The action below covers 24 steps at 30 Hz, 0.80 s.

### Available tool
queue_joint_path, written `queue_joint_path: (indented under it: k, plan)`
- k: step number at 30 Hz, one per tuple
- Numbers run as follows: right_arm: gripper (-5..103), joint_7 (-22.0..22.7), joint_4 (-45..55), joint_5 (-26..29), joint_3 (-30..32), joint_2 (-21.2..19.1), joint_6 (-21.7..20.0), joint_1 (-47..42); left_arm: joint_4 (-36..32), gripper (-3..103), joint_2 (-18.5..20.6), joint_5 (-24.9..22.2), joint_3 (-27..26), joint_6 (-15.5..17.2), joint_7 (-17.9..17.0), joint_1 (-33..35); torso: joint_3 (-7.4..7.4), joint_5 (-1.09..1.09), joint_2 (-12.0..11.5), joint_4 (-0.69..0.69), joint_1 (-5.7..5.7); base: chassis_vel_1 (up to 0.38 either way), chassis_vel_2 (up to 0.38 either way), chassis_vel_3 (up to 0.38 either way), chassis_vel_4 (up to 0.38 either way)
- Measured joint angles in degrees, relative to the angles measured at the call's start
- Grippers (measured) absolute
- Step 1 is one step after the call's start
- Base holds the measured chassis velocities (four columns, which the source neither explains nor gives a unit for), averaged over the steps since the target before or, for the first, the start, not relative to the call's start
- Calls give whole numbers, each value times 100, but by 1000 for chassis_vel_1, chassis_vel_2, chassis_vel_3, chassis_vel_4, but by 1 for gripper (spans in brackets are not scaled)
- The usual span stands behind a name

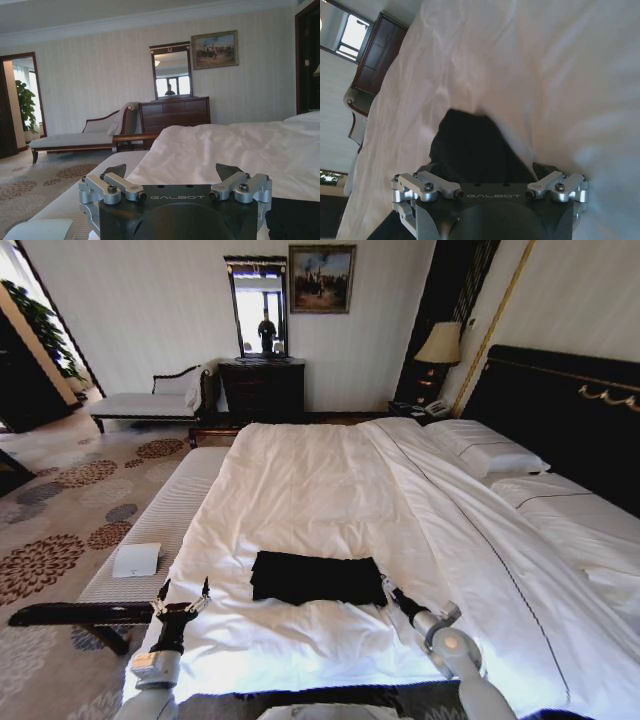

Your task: Fold the clothes on the bed.

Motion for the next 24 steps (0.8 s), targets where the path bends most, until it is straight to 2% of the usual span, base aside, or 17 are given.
queue_joint_path:
  k: [8,9,11,14,16,19,21,22,23,24]
  plan:
    - [100,39,-151,159,-1,179,-95,214,15,100,0,-1,8,1,0,-11,0,0,0,2,0,0,0,0,0]
    - [103,47,-169,176,-18,209,-113,256,17,100,0,-1,9,1,0,-14,0,0,0,1,1,0,0,0,0]
    - [97,48,-199,145,-79,270,-125,288,20,100,1,-2,10,2,0,-16,0,0,0,1,1,0,0,0,0]
    - [95,48,-217,87,-119,339,-136,292,22,100,1,-3,11,4,0,-18,0,0,0,1,1,0,0,0,0]
    - [91,48,-233,42,-140,375,-138,293,23,100,1,-3,11,4,0,-19,0,0,0,1,1,0,0,0,0]
    - [76,50,-344,-78,-180,469,-140,345,26,100,1,-5,13,5,1,-21,0,0,0,1,1,0,0,0,0]
    - [76,53,-364,-87,-181,478,-139,354,27,100,2,-5,14,5,1,-21,0,0,0,1,1,0,0,0,0]
    - [65,63,-406,-107,-179,505,-129,371,28,100,2,-6,14,5,2,-22,0,0,0,1,1,0,0,0,0]
    - [60,73,-422,-117,-174,516,-115,375,28,100,2,-6,15,5,2,-22,0,0,0,1,1,0,0,0,0]
    - [60,77,-429,-124,-170,521,-104,375,29,100,2,-6,15,5,1,-22,0,0,0,1,1,0,0,0,0]
